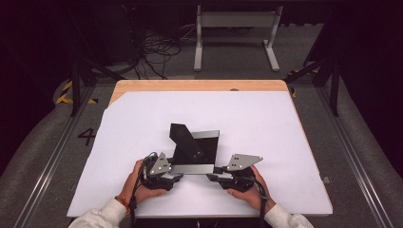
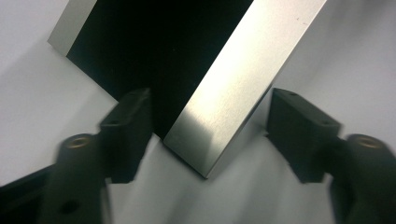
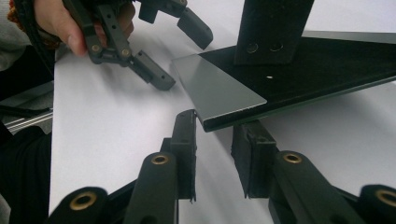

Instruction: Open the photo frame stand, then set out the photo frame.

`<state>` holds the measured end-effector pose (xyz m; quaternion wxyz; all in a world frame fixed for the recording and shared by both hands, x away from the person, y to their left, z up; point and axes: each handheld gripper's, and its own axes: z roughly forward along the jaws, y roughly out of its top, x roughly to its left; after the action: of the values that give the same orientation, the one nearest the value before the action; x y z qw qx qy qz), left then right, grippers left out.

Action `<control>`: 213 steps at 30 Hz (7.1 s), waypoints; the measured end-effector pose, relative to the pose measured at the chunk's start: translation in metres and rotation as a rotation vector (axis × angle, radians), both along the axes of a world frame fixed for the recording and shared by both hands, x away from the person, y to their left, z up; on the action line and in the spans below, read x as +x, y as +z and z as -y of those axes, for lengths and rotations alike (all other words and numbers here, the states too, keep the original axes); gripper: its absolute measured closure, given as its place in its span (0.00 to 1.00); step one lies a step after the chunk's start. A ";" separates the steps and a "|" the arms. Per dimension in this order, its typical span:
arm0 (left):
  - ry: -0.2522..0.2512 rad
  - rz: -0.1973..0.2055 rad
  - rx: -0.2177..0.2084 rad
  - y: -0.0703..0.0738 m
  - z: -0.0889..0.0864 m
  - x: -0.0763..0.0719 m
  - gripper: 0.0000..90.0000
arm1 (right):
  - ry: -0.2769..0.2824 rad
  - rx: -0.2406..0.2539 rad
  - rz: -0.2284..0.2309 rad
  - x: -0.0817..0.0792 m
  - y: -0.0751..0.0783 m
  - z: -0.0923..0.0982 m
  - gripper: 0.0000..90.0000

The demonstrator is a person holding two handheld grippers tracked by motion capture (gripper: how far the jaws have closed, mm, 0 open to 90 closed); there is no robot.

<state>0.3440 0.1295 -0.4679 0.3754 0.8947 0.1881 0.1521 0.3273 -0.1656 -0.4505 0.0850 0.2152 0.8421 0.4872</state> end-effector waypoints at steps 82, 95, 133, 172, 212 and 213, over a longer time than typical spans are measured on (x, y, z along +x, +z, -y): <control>-0.030 0.117 -0.137 0.032 -0.032 0.026 0.40 | -0.112 -0.190 0.371 0.013 0.011 0.009 0.73; -0.018 0.158 -0.071 0.020 -0.026 0.036 0.68 | -0.114 -0.172 0.364 0.013 0.011 0.010 0.74; -0.023 0.132 -0.143 0.030 -0.017 0.028 0.86 | -0.131 -0.143 0.362 0.007 0.025 0.031 0.78; -0.051 0.125 -0.155 0.037 -0.006 0.015 0.88 | -0.147 -0.117 0.363 -0.006 0.032 0.045 0.78; -0.033 0.121 -0.251 0.050 -0.006 0.028 0.90 | -0.201 0.003 0.324 0.008 0.046 0.053 0.83; -0.037 0.124 -0.250 0.051 -0.005 0.026 0.90 | -0.203 0.003 0.325 0.008 0.047 0.053 0.83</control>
<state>0.3701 0.1342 -0.4171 0.4977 0.8331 0.1655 0.1757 0.3352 -0.2189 -0.4039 0.2683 0.2175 0.7904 0.5059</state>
